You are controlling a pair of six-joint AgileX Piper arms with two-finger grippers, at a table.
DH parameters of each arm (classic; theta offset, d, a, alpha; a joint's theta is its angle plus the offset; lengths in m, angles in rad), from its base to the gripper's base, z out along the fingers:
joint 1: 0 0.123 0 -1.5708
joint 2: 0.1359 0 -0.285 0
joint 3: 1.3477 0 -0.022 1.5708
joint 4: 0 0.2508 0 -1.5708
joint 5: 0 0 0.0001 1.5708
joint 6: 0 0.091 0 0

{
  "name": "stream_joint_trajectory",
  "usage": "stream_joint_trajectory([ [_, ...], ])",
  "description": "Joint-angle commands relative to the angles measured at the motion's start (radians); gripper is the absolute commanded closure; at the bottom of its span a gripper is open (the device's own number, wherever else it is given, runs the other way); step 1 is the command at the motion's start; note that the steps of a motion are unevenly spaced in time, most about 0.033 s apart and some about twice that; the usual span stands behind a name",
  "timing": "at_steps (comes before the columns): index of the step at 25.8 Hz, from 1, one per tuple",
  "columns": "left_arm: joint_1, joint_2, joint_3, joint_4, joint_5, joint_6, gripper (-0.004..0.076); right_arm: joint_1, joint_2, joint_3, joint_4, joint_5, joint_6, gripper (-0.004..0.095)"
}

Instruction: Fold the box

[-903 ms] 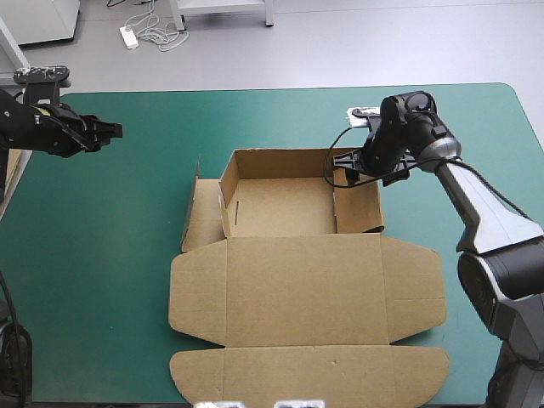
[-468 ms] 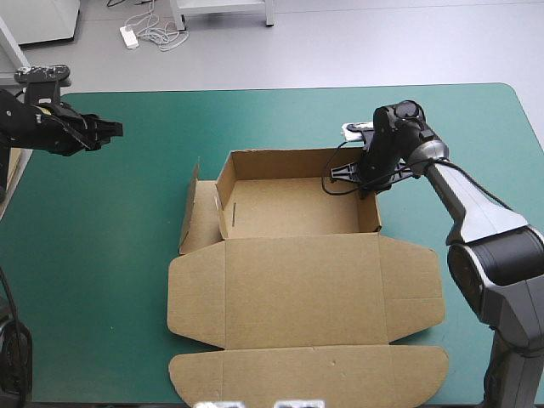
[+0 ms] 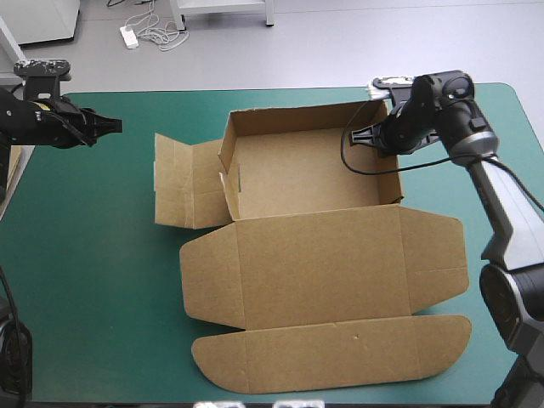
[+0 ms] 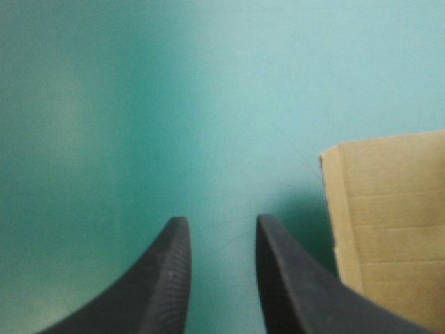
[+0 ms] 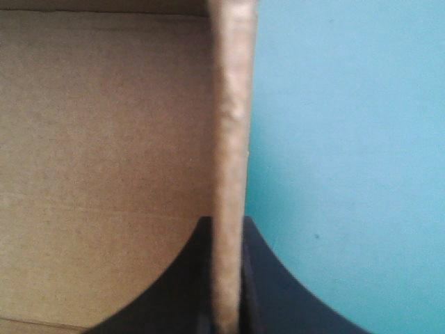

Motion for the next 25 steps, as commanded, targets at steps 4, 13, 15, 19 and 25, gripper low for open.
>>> stream_joint_trajectory([
  [4, 0.037, 0.006, -0.01, -0.061, -0.119, 0.054, 0.0722, -0.034, -0.154, -0.07, 0.005, 0.013, -0.011, 0.0927],
  [13, 0.251, 0.193, 0.192, -0.815, -0.15, 0.555, 0.0722, -0.034, -0.217, -0.24, 0.049, 0.017, -0.007, 0.0927],
  [15, 0.259, 0.242, 0.222, -0.947, -0.111, 0.673, 0.0722, -0.034, -0.217, -0.272, 0.075, 0.017, -0.009, 0.0927],
  [19, 0.254, 0.347, 0.231, -1.186, 0.04, 0.834, 0.0722, -0.034, -0.219, -0.3, 0.11, 0.017, -0.018, 0.0927],
  [25, 0.194, 0.414, 0.181, -1.413, 0.233, 0.927, 0.0731, -0.034, -0.217, -0.298, 0.135, 0.017, -0.022, 0.0925],
])
